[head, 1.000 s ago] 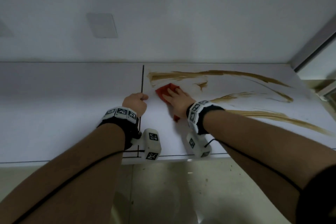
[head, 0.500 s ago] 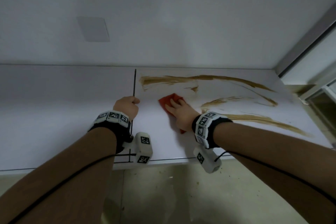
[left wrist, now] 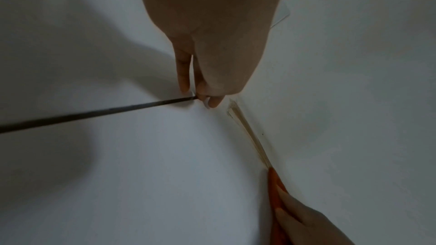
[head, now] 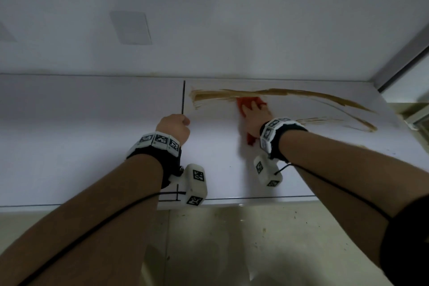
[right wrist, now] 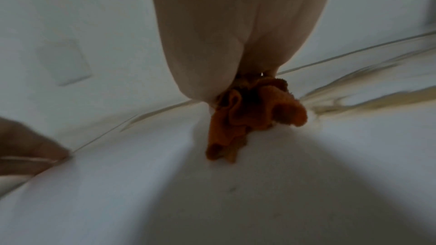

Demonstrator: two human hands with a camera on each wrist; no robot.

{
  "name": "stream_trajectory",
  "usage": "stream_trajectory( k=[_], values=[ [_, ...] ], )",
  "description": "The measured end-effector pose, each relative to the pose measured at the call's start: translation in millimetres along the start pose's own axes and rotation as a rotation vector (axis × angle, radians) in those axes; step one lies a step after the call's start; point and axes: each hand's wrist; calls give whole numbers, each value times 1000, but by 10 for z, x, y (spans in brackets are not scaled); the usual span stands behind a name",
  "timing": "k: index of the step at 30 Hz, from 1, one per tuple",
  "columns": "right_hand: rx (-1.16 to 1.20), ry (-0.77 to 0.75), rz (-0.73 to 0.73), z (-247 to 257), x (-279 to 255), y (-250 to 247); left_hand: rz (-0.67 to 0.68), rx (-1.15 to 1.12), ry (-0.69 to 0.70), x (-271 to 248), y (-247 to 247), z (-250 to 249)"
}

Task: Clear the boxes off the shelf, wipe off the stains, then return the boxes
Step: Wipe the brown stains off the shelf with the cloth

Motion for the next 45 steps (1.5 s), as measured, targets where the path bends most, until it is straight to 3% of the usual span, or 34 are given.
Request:
stream_trajectory(
  k=[4,8,14,17,21,23,26,30,34,37,45],
  values=[
    [13,182,29,-284,-38,-28,-41,-25,-7,27,10,3],
    [28,200,14,-232,-101,9,-16,-43,3,43,22,32],
    [71,-245,-157,292,-264,183,-24,-39,-21,0,4,-27],
    [104,-407,-85,534,-341,231,-9,-51,-39,-37,11,-61],
    [57,-536,8,452,-392,200,4,-41,-38,-59,-8,-66],
    [140,-509,-3,319,-398,174,25,-32,-39,-63,-11,-53],
    [178,-327,-48,81,-339,120,21,-31,-38,-61,0,-45],
    [225,-191,-6,-5,-300,-48,2,-11,-29,-62,-1,-64],
    [343,-135,-188,-24,-342,-106,-20,0,-17,-49,-28,-72],
    [344,-182,-211,-28,-367,-42,-33,-16,-15,-61,-19,-62],
    [148,-385,-4,83,-378,-19,-20,-21,-36,-90,-37,-99]
  ],
)
Point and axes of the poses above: each hand's wrist, its own x-axis towards the middle knuckle, its own y-axis out of the palm, z = x × y, and after that the axes turned 9 degrees about -y, right-handed
